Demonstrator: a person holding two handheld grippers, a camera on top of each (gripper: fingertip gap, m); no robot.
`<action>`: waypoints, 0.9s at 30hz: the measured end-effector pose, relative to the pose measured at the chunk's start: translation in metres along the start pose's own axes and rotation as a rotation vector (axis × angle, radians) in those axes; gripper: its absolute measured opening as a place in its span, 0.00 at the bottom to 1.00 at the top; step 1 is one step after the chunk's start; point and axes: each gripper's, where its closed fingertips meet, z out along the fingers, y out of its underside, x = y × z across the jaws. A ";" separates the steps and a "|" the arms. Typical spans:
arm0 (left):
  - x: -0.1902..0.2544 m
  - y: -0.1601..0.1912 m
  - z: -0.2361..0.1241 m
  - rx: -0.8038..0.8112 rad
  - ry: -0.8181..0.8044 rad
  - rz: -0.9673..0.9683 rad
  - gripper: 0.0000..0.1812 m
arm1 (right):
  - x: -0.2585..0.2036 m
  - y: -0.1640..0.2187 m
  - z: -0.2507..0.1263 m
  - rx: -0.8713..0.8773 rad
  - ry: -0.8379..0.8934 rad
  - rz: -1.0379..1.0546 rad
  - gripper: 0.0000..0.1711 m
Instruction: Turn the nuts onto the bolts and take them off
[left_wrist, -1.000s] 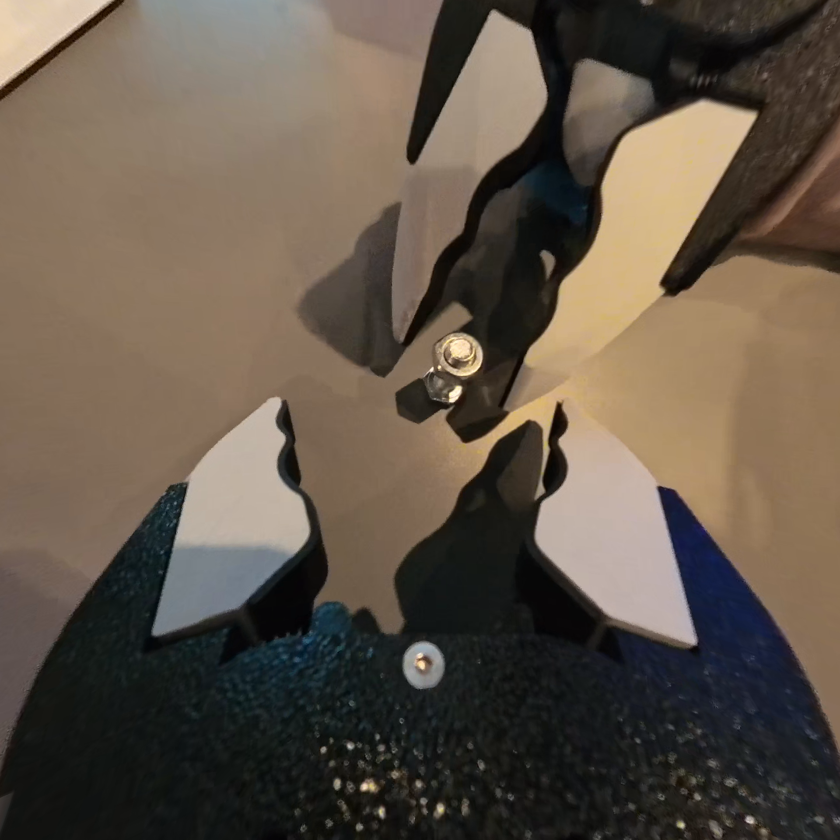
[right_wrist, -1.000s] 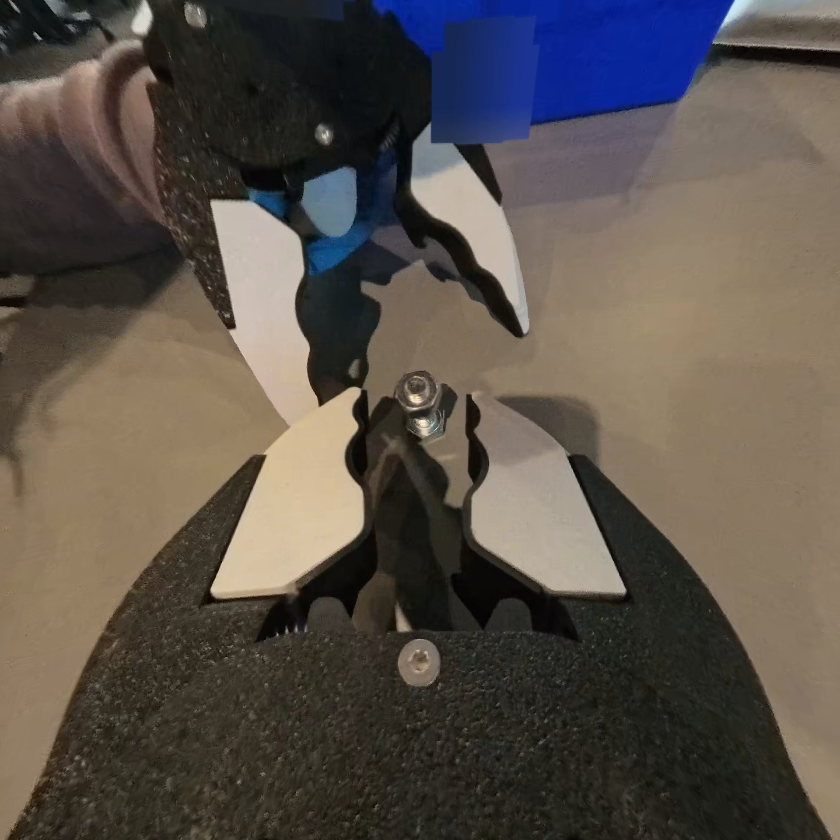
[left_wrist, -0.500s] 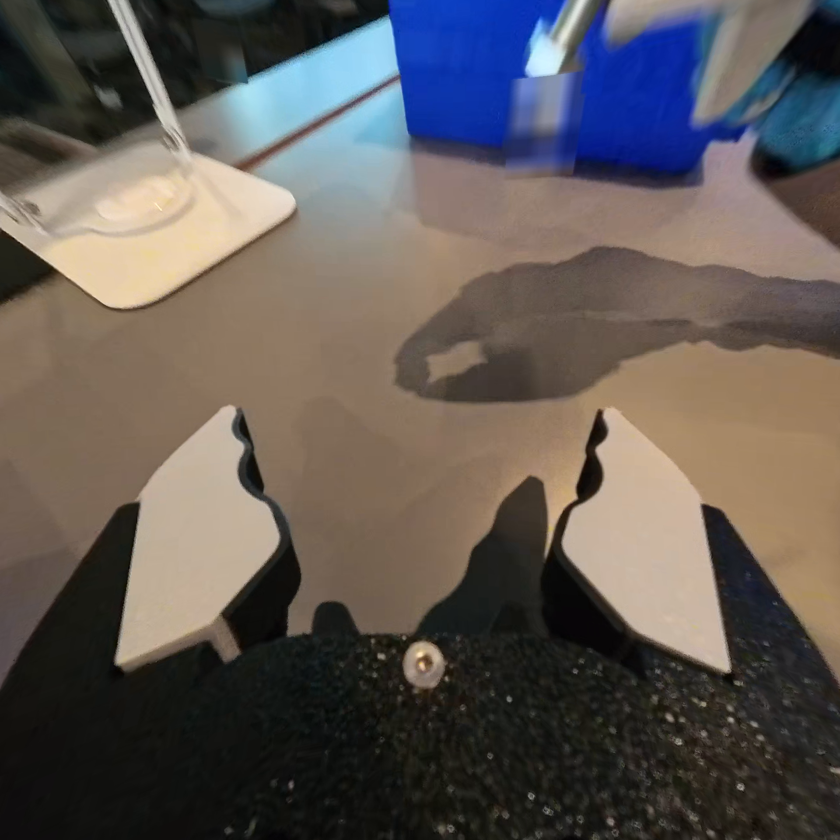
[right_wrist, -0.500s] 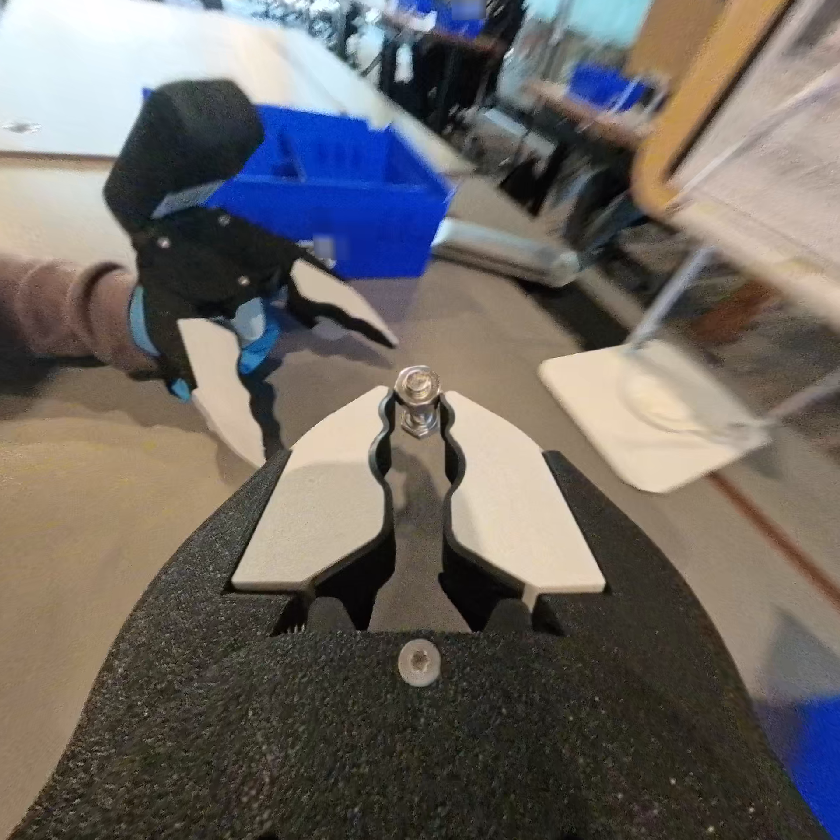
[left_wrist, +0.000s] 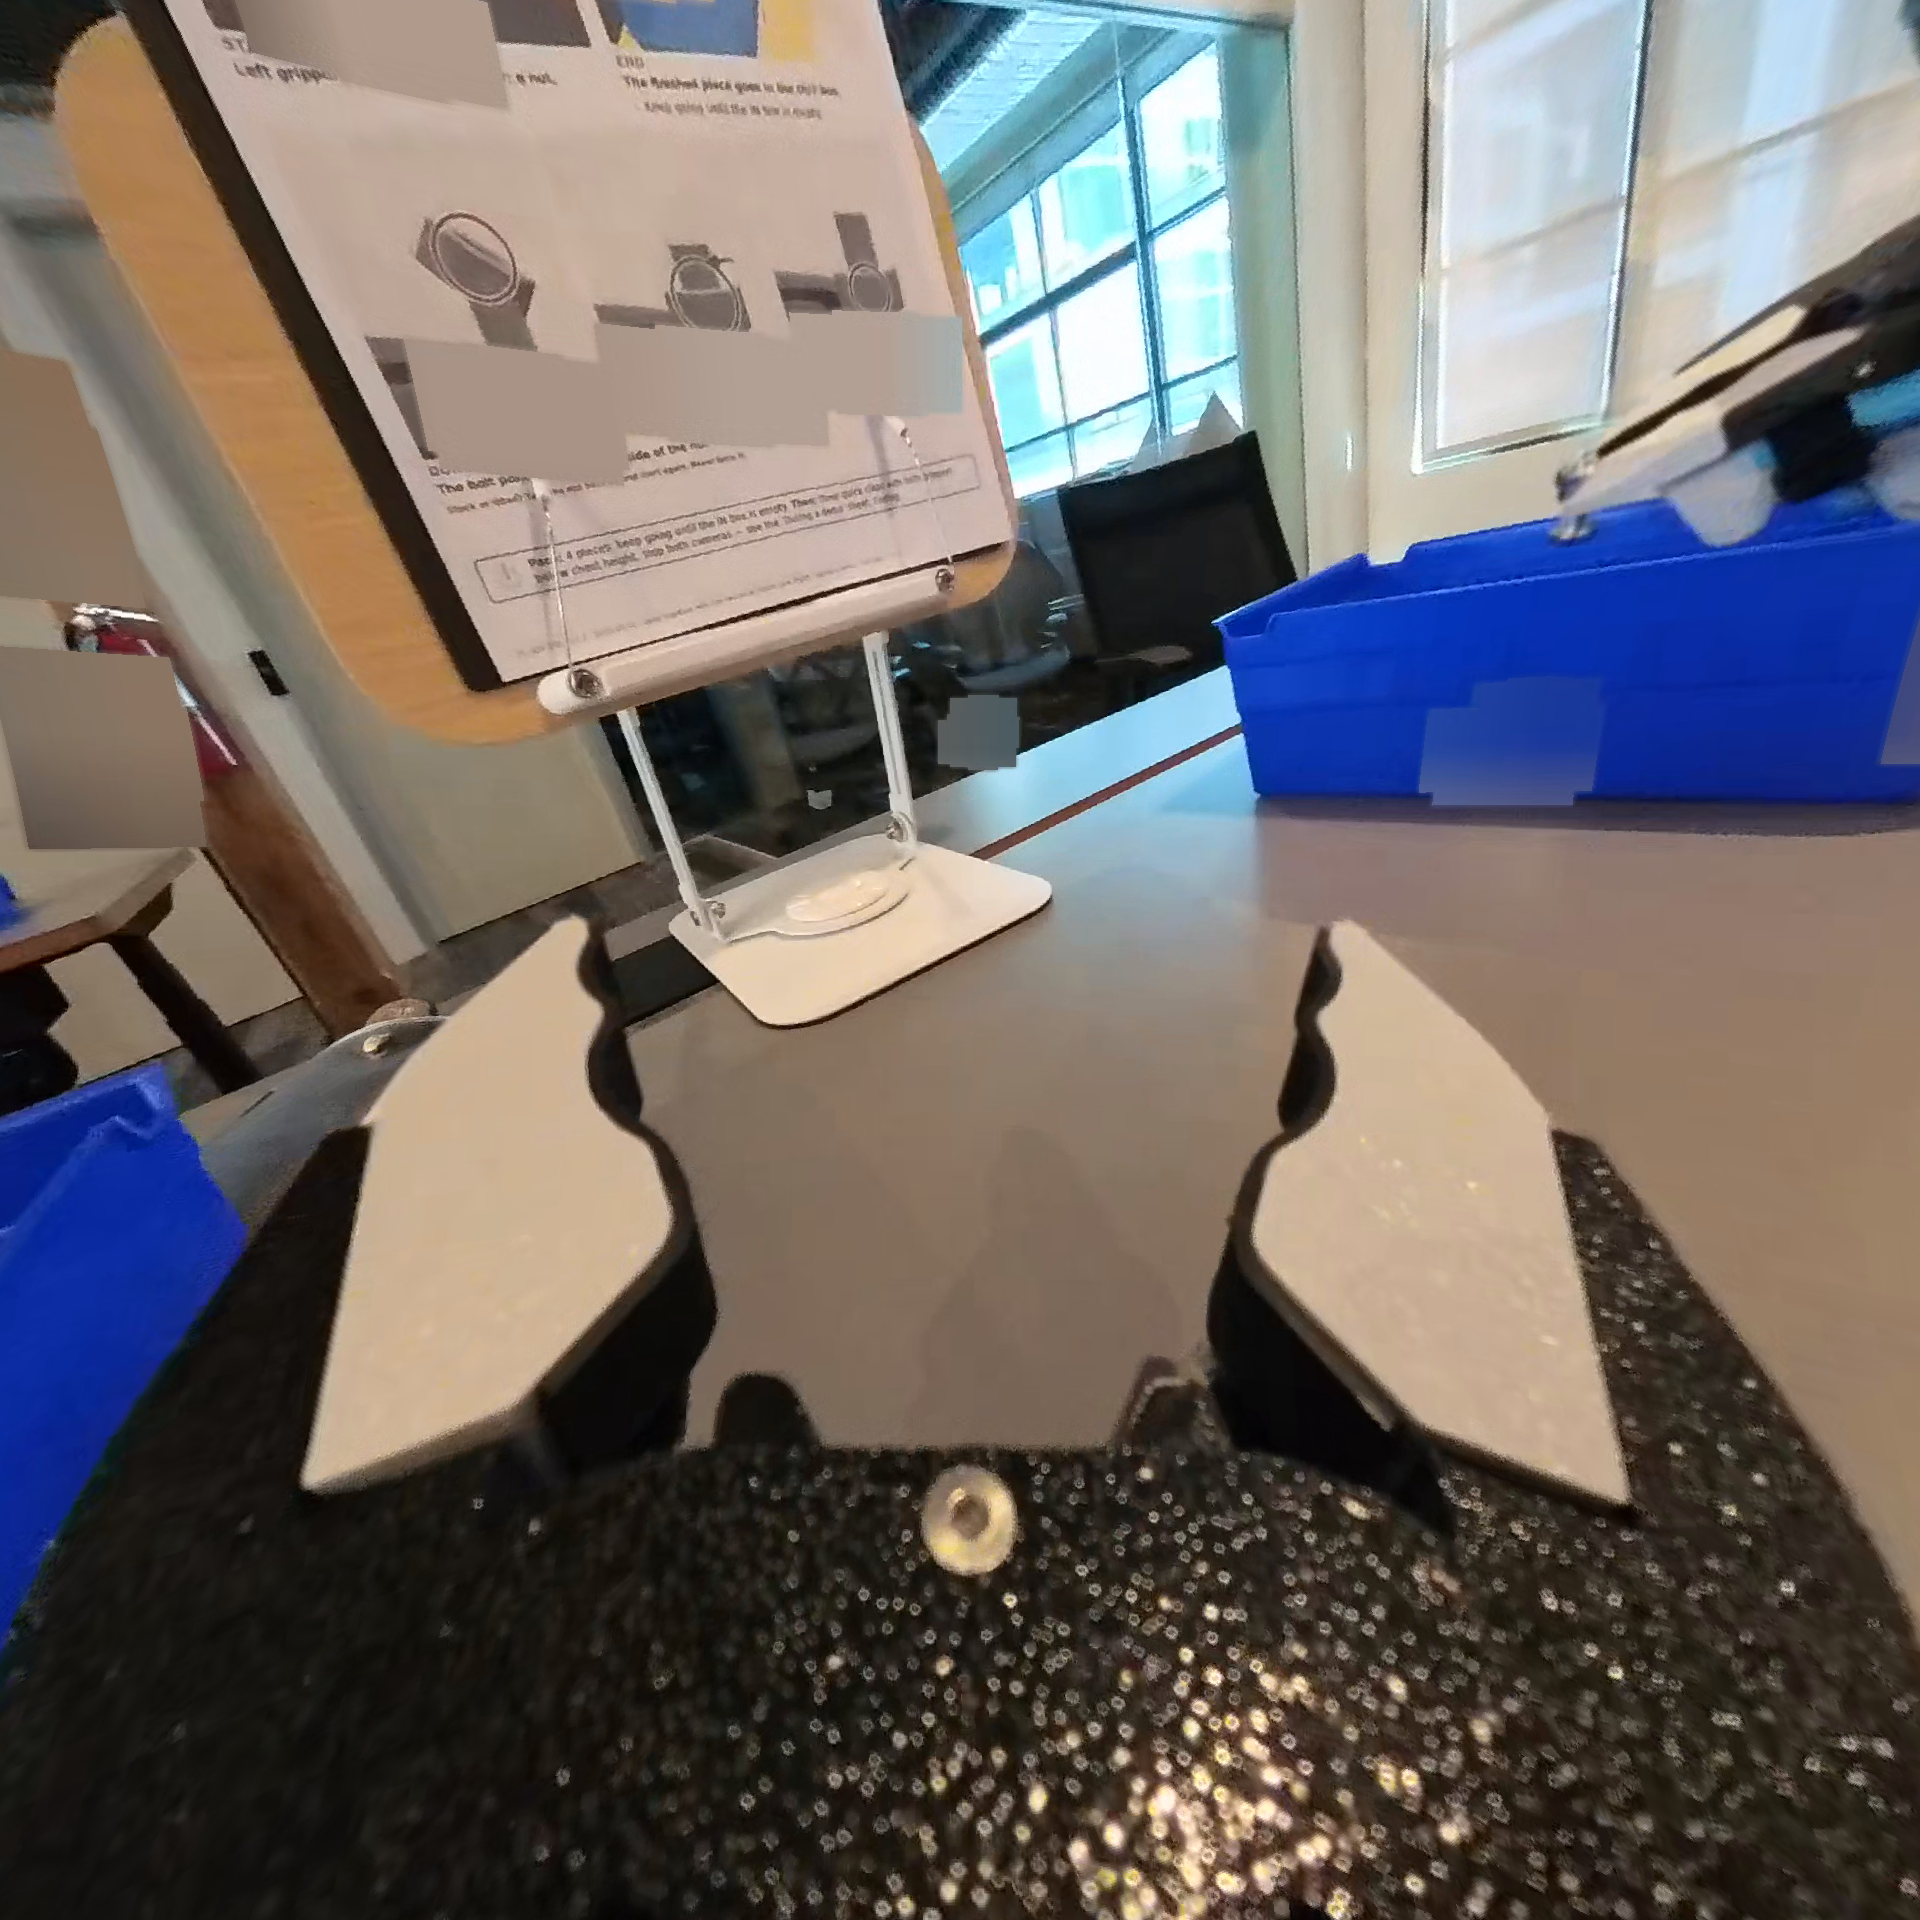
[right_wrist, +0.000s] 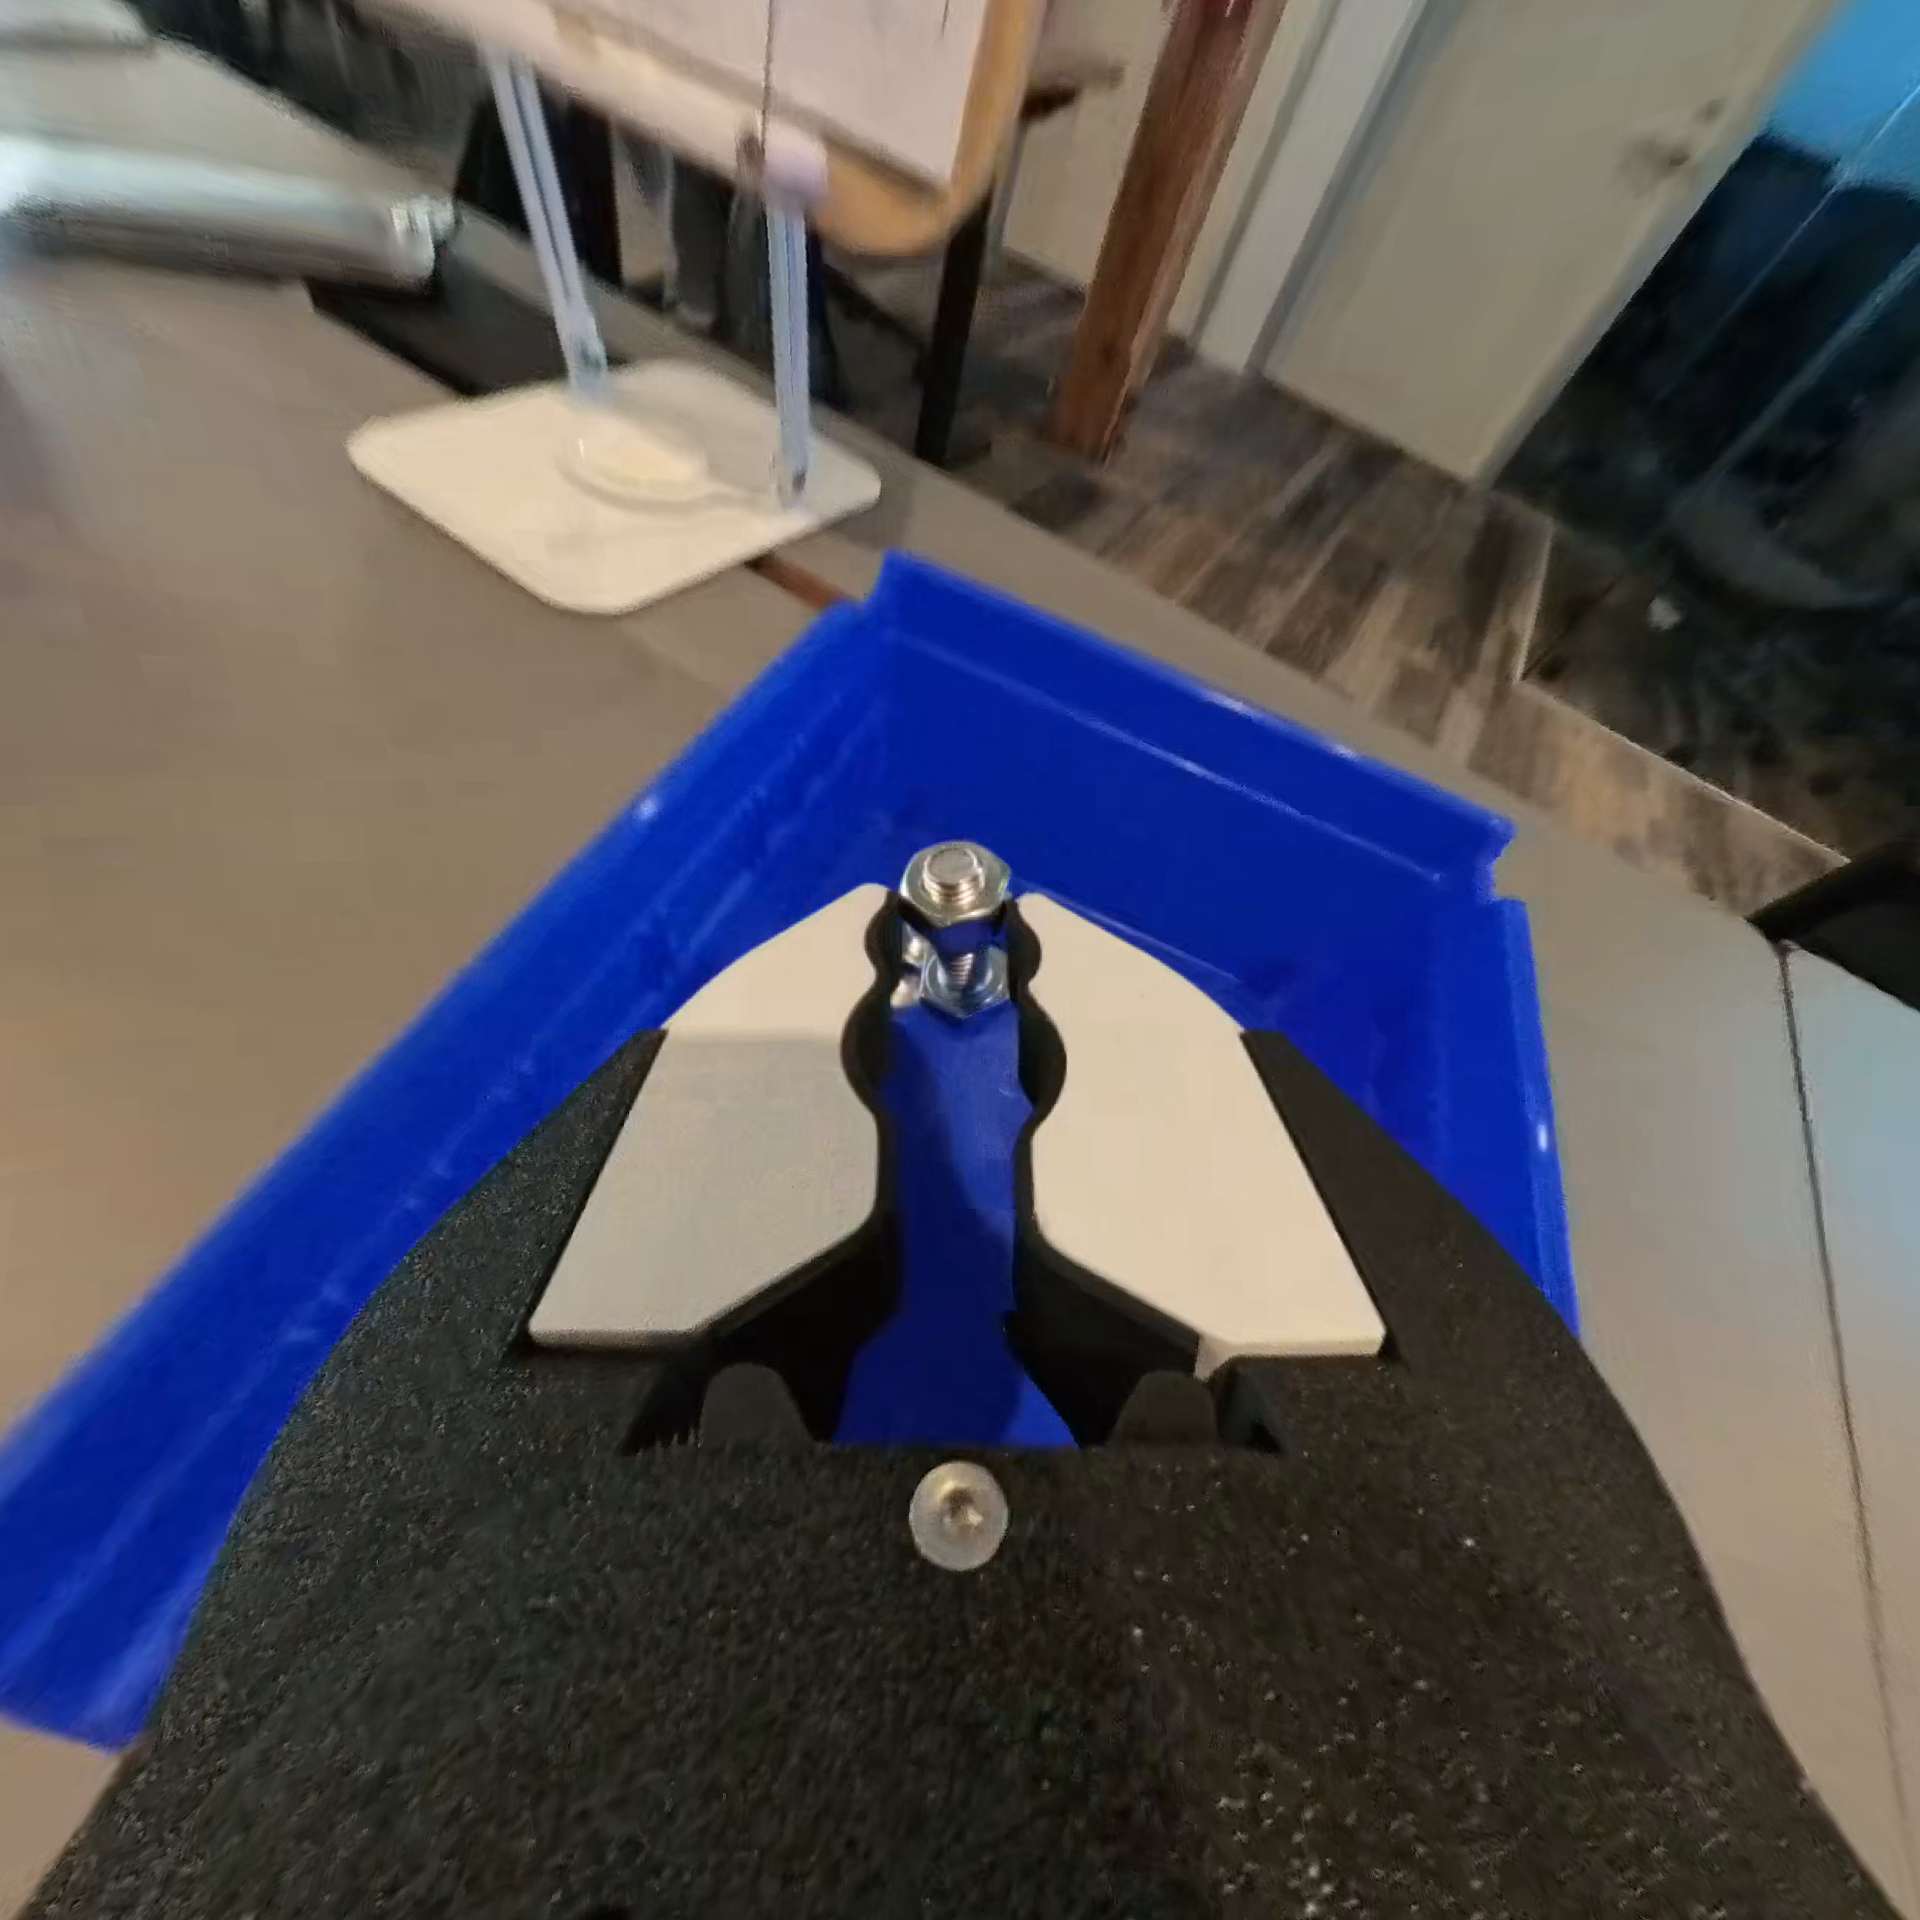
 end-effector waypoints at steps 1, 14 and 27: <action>0.000 0.001 0.001 -0.004 -0.004 0.007 0.67 | 0.002 0.009 0.008 -0.025 -0.016 -0.035 0.11; 0.000 0.006 0.011 -0.030 -0.013 0.078 0.62 | -0.006 0.065 0.064 -0.221 -0.168 -0.146 0.11; 0.005 0.011 0.014 -0.054 0.015 0.072 0.61 | -0.007 0.081 0.075 -0.263 -0.159 -0.106 0.11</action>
